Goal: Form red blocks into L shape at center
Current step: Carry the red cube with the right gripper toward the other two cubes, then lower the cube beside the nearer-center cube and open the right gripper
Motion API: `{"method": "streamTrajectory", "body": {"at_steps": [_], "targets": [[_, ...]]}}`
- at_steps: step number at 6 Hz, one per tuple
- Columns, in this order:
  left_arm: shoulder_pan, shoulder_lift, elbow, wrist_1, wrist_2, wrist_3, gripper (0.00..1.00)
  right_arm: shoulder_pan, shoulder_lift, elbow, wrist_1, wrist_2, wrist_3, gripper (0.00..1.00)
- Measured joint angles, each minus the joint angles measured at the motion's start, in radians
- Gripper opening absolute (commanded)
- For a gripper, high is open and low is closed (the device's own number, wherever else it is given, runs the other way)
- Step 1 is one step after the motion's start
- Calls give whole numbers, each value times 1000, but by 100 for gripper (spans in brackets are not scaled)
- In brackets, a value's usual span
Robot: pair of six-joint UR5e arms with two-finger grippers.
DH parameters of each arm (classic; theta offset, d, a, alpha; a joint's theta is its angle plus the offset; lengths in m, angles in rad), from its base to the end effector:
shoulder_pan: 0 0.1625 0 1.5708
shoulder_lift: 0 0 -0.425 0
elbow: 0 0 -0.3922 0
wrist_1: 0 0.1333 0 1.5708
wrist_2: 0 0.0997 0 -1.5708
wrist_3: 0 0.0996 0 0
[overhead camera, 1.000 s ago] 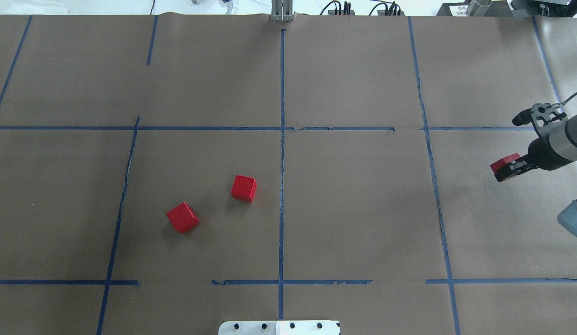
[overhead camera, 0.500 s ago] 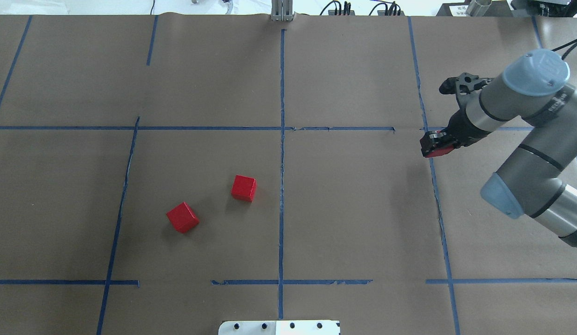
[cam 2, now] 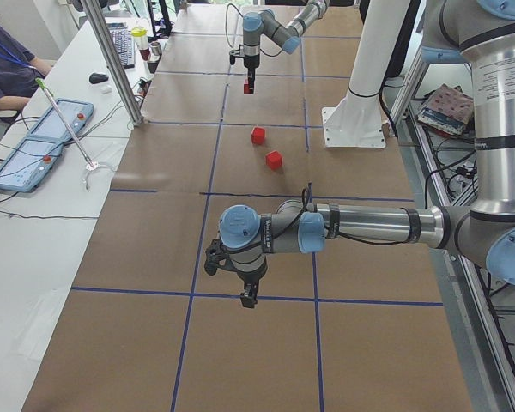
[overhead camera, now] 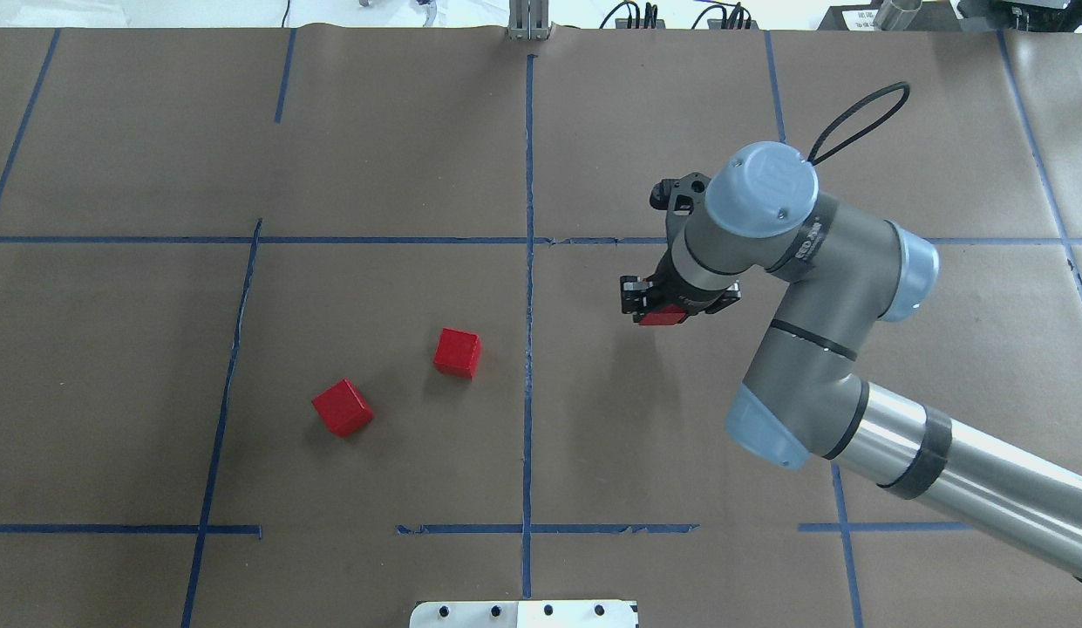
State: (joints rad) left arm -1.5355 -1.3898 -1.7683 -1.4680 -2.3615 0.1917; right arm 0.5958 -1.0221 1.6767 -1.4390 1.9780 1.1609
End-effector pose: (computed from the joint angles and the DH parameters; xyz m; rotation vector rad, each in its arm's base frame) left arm -0.0480 -0.4109 0.6525 -0.0198 0.7953 0.1808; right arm -0.5002 -0.4525 0.2804 0.0355 -0.8643 0.0141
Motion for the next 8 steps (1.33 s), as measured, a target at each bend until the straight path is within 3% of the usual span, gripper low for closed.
{"method": "streamTrajectory", "body": {"at_steps": [3,5,8], "targets": [[0,0,1,0,1,0,100,-121,197,-152,-20,-96,144,1],[0,0,2,1,0,0,100,-164,251,-176,-106,-122,153,3],[1,0,8,2,0,0,100,-185,284,-217,-126,-142,154,9]]}}
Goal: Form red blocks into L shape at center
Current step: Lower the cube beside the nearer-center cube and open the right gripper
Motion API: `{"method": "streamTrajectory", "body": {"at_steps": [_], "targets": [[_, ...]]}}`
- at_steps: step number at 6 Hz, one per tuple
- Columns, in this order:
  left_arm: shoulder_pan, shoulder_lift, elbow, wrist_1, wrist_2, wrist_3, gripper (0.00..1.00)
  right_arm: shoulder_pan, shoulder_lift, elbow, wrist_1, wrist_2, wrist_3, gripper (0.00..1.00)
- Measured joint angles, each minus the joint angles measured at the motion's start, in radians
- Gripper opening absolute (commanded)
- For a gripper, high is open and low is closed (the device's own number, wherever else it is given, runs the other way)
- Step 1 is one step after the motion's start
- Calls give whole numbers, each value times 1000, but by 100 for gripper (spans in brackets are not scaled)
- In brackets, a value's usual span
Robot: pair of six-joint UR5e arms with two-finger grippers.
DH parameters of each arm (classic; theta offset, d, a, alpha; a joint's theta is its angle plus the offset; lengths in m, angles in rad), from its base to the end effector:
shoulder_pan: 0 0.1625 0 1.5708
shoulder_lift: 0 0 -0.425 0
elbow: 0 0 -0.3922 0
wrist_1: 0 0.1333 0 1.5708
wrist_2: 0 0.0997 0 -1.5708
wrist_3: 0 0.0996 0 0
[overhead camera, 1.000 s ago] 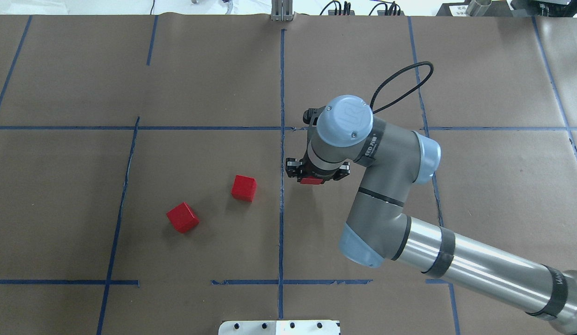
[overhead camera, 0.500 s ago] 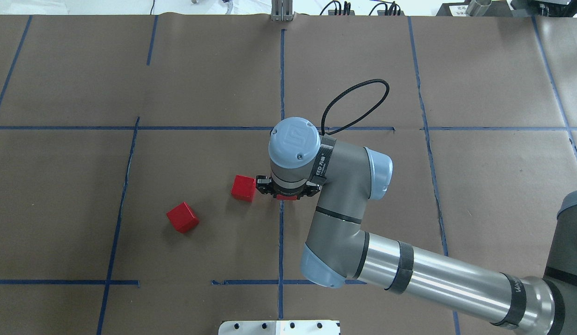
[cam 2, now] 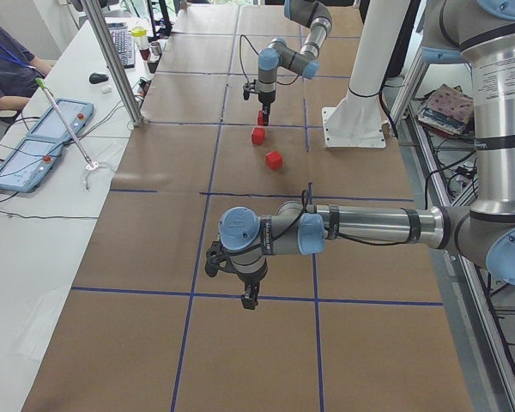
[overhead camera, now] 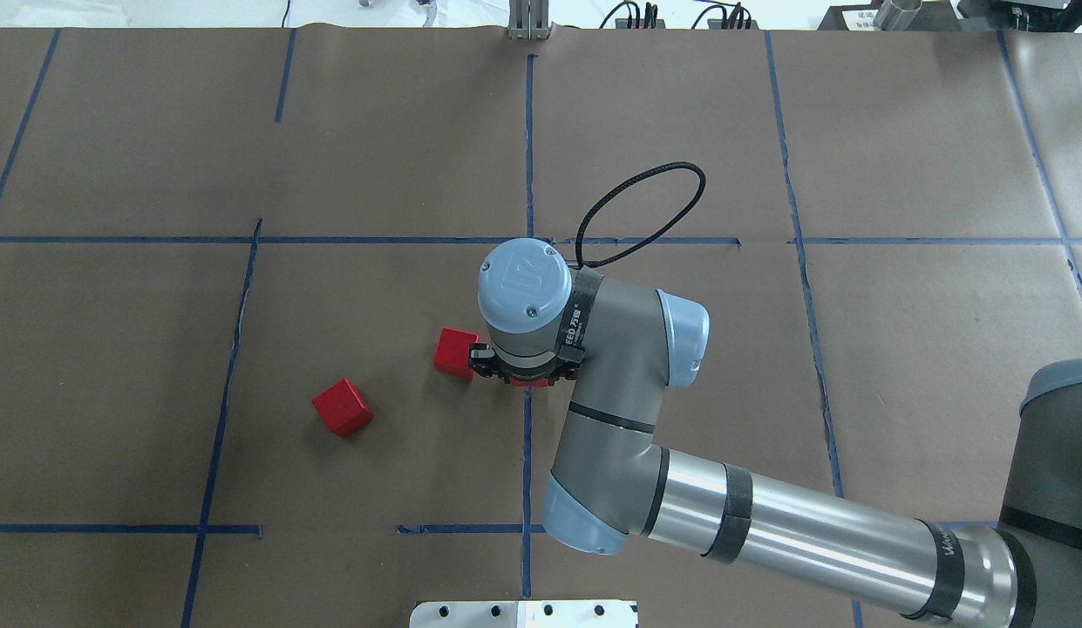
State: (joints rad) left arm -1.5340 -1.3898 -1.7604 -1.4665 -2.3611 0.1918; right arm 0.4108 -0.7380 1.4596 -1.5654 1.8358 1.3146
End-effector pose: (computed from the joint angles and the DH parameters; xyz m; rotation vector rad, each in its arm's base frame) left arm -0.0475 -0.4103 0.6565 -0.0293 0.7954 0.1786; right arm -0.6423 -0.3967 0.1949 -0.0027 -0.7655 0.0507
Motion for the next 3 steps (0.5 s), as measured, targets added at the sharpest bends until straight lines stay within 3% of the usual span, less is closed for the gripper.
{"method": "streamTrajectory", "body": {"at_steps": [3], "targets": [[0,0,1,0,0,0,100,-1,16,-22,2,-3,1,33]]}}
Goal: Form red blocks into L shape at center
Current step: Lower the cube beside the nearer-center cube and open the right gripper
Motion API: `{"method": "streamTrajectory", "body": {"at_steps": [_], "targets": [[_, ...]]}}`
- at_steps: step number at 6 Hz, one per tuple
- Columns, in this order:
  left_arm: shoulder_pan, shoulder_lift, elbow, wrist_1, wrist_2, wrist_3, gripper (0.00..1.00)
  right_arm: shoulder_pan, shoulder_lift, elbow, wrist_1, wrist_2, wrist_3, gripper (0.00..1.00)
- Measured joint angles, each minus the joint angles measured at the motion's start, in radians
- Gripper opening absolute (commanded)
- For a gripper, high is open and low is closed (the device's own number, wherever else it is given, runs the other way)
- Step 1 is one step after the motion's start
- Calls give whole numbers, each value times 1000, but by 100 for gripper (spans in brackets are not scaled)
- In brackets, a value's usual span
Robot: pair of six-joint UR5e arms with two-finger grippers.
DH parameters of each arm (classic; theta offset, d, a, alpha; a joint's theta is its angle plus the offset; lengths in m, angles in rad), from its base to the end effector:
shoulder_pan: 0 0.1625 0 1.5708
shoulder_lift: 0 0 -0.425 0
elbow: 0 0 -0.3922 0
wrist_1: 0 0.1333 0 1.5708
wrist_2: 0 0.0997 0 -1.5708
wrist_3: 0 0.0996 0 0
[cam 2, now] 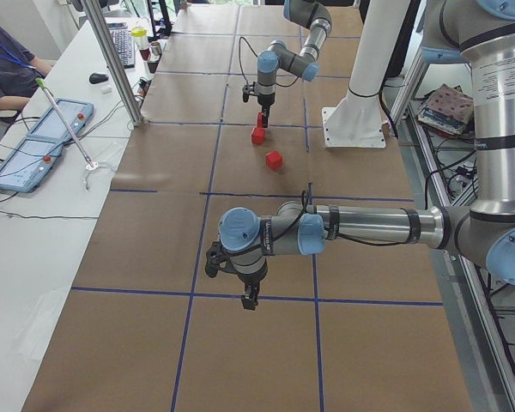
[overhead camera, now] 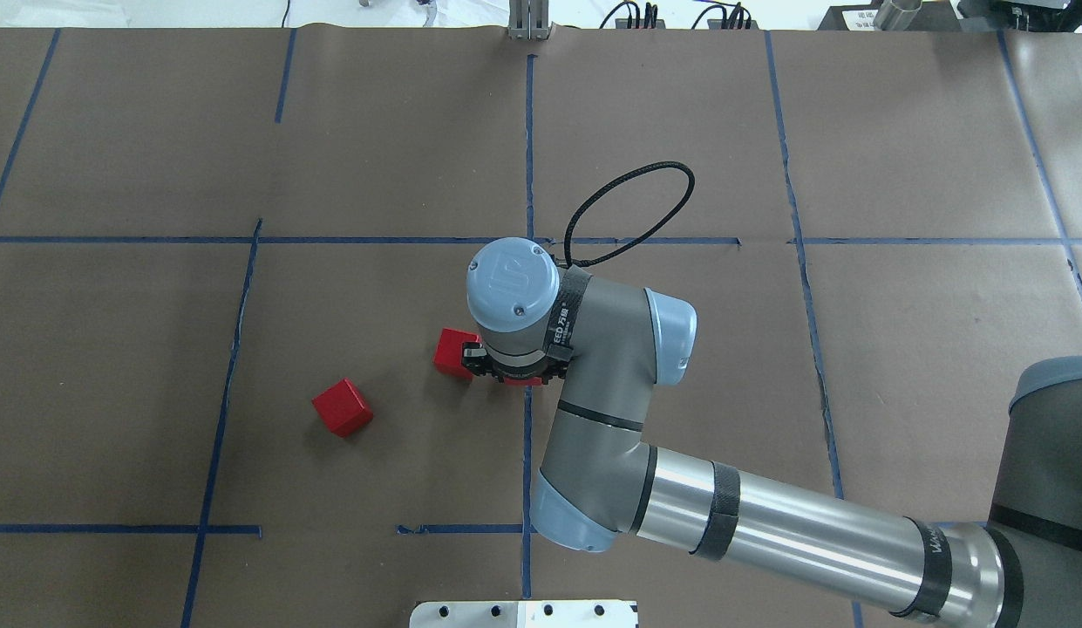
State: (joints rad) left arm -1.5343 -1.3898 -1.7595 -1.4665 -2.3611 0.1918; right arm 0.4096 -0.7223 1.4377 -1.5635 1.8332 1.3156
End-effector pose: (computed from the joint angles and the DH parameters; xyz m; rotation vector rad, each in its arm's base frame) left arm -0.0476 -0.4102 0.6569 -0.0300 0.7955 0.1780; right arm -0.6482 -0.3986 0.1924 -0.0027 -0.7608 0.0521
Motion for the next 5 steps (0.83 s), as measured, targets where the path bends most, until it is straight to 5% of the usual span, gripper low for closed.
{"method": "streamTrajectory", "body": {"at_steps": [1,3,5], "targets": [[-1,0,0,0,0,0,100,0,-1,-2,1,0,-2,34],[0,0,0,0,0,0,100,0,-2,-3,2,1,-5,71],[0,0,0,0,0,0,100,0,-5,-4,2,1,-6,72]]}}
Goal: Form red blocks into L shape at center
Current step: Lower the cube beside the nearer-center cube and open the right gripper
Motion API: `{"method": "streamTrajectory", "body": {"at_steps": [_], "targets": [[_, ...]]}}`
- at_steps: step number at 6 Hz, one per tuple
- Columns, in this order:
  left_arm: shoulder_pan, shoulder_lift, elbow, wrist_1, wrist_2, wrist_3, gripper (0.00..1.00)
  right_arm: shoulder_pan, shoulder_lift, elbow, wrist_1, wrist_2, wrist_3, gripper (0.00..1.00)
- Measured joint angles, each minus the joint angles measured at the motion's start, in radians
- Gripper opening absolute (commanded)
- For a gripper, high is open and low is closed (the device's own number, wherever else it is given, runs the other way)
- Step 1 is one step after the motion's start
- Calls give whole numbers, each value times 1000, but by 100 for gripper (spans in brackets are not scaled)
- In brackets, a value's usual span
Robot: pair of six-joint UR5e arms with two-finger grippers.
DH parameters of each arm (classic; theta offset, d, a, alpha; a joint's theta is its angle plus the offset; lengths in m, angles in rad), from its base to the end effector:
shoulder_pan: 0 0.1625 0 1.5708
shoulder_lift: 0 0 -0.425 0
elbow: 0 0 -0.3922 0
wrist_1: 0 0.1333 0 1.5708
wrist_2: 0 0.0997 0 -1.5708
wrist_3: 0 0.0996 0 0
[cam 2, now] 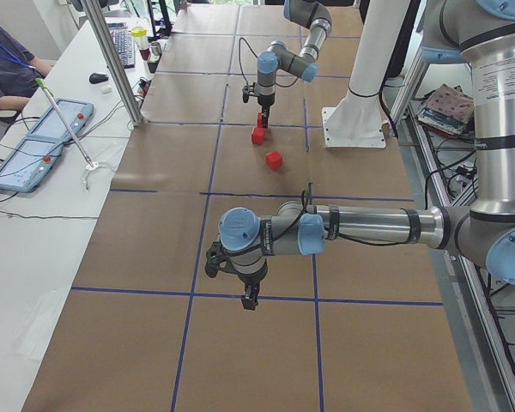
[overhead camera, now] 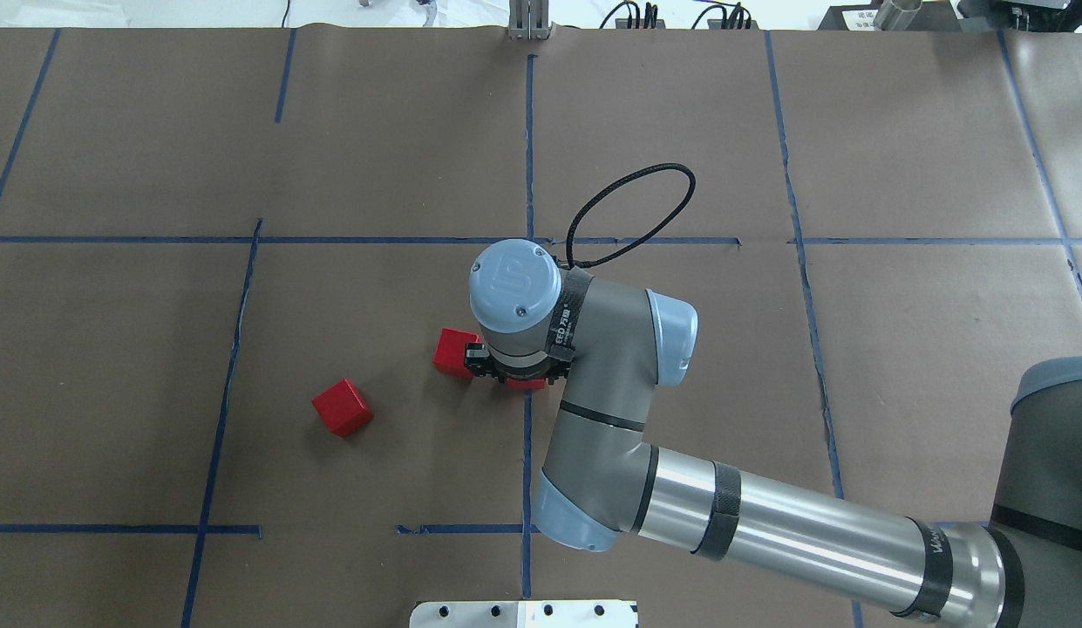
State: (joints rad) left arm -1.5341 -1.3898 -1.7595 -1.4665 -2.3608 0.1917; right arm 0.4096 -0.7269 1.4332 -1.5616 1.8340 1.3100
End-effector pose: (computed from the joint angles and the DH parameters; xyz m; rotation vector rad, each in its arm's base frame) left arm -0.0475 -0.4102 0.6569 -0.0302 0.7952 0.1781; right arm -0.6491 -0.3989 0.1976 -0.0038 -0.7543 0.0475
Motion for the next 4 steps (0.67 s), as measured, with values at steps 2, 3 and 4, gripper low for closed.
{"method": "streamTrajectory", "body": {"at_steps": [2,3,4], "targets": [[0,0,-1,-1,0,0,100,0,0,1,-1,2,-4,99],[0,0,-1,-1,0,0,100,8,2,17,-5,7,-7,99],[0,0,-2,-2,0,0,100,32,1,57,-9,24,-10,99]]}}
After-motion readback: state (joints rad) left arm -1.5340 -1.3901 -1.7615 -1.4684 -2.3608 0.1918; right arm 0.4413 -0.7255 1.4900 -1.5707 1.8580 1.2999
